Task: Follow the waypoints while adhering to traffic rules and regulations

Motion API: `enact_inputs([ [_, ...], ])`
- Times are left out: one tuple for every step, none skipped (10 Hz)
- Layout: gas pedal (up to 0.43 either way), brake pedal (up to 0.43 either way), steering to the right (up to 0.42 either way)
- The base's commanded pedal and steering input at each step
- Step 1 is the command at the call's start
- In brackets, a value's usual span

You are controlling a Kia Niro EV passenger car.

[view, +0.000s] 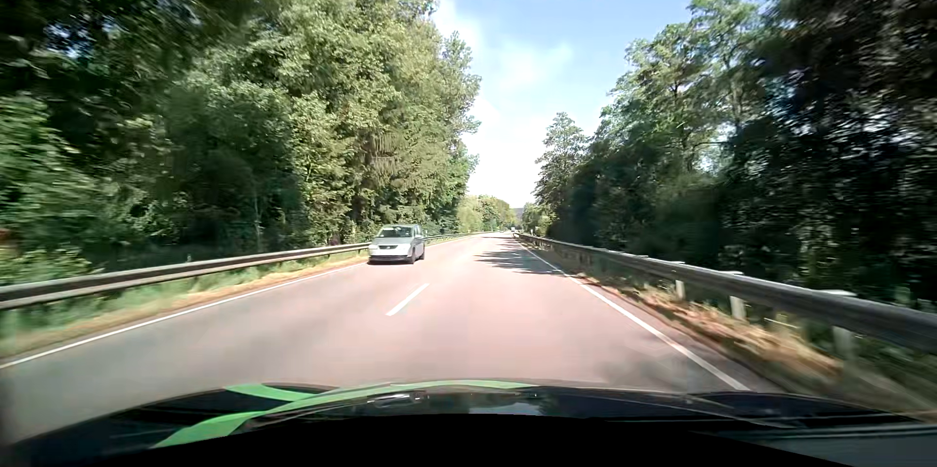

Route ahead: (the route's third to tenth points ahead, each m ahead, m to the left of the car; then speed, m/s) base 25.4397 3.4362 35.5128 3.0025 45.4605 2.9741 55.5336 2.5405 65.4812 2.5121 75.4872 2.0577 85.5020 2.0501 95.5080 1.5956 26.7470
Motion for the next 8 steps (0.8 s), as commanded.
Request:
enact_inputs([
  [0.268,0.0,0.001],
  [0.268,0.0,0.001],
  [0.268,0.0,0.001],
  [0.268,0.0,0.001],
  [0.268,0.0,0.001],
  [0.26,0.0,0.001],
  [0.248,0.0,0.001],
  [0.24,0.0,0.001],
])
